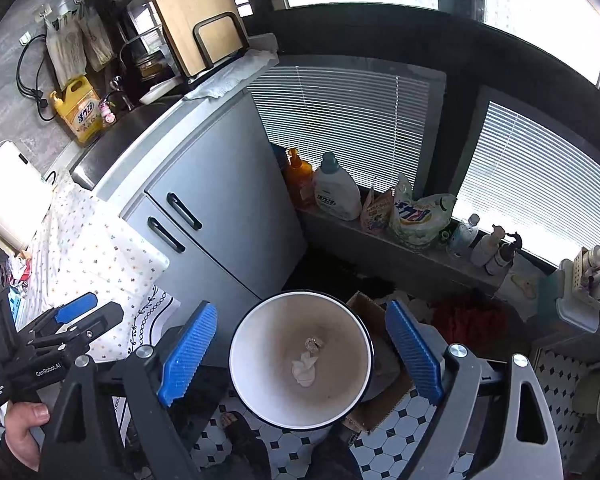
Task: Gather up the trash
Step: 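Carry both items to the white bin and open both tools over it, then move both tools back toward the trash on the counter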
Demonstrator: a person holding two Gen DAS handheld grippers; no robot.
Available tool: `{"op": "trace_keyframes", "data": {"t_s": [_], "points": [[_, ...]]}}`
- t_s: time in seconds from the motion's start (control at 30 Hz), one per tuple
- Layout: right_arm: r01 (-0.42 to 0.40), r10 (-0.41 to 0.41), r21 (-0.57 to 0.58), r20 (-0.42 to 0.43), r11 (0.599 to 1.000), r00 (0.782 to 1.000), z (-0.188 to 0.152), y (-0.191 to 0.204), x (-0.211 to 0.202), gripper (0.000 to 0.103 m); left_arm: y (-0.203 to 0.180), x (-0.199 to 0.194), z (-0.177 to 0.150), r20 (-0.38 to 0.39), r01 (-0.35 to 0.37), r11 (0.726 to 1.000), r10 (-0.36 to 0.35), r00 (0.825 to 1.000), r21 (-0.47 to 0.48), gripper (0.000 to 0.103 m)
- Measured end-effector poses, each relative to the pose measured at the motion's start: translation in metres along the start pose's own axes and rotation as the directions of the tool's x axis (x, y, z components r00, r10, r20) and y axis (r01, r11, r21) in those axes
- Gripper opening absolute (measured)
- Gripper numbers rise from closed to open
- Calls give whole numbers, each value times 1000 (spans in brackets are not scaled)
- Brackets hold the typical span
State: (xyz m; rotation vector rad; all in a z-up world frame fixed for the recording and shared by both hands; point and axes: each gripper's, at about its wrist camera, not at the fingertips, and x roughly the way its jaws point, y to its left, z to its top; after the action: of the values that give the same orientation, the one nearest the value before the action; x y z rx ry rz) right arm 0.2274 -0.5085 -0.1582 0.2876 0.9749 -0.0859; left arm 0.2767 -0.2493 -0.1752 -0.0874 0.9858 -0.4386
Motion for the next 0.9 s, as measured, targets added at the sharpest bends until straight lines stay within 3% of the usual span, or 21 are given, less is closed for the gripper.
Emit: {"op": "trace_keyframes", "data": {"t_s": [0.2,0.4,0.73,0.9], "points": [[-63,66,-83,41,995,997,14,61,-1,95,49,-58,2,114,-96,991,107,988,-96,97],[-135,149,-171,71,976,986,21,133,-2,95,99,-115,-6,194,-212,962,245,950,-173,97],[-253,287,-317,63,914,956,12,258,0,95,187,-192,-38,230,-335,882,420,878,-332,97],[-288,327,-373,46,882,944,3,310,4,95,230,-216,-57,219,-359,847,465,858,-393,97]]}}
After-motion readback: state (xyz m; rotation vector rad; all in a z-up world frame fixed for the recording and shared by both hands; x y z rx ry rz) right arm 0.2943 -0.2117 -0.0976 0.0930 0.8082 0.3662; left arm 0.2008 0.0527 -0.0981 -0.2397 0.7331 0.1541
